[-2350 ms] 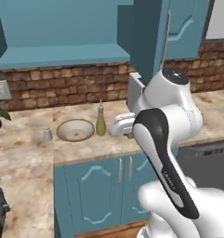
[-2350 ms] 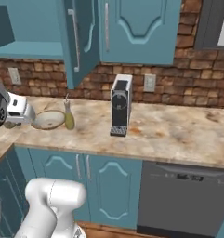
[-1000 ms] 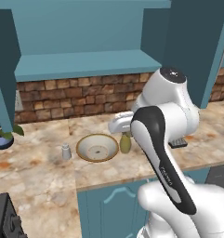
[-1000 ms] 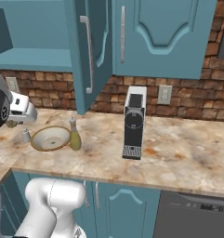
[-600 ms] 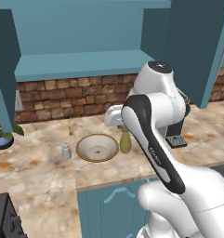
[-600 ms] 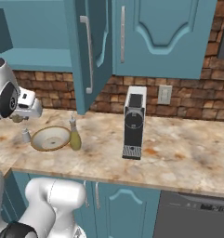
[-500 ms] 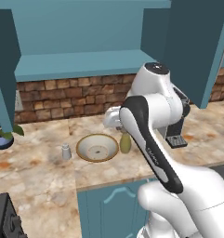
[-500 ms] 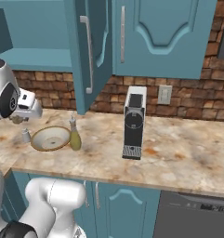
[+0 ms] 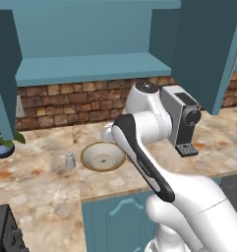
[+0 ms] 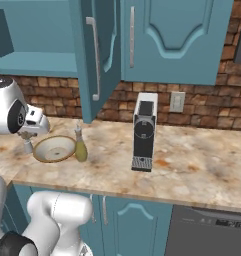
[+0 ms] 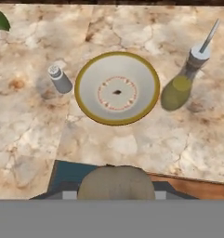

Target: Retrieve the bottle and the shaker from the cabinet and place them next to the mixing bowl on the counter. Then add garlic from the fridge to the mixing bowl.

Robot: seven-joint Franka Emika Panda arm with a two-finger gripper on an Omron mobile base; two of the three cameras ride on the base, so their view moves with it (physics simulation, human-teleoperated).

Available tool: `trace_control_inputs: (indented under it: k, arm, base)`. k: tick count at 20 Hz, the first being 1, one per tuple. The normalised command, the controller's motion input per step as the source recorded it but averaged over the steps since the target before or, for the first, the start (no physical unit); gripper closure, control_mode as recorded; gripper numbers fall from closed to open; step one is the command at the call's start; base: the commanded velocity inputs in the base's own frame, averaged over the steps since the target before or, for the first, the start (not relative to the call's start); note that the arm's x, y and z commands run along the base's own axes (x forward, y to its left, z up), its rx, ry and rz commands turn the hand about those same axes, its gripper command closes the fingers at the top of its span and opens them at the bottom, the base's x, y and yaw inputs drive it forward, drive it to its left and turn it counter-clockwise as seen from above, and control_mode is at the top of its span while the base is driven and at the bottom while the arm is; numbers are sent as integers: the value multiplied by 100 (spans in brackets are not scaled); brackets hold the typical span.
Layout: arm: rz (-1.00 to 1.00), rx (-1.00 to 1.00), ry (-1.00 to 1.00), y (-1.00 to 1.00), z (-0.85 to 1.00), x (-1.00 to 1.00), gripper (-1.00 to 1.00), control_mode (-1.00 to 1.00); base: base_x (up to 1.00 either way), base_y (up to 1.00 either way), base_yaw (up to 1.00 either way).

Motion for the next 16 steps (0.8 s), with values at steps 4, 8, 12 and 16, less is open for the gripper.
trace_control_inputs:
  k: [4,8,12,16]
  arm:
    - [-6,0,10,13,-35,61,100,-100]
    - [-3,0,4,28,-33,53,100,-100]
    - [-3,0,5,29,-59,43,100,-100]
    - [0,0,1,2,-39,27,100,-100]
  base:
    - [0,0,0]
    - [0,0,0]
    - [0,0,0]
    - [0,0,0]
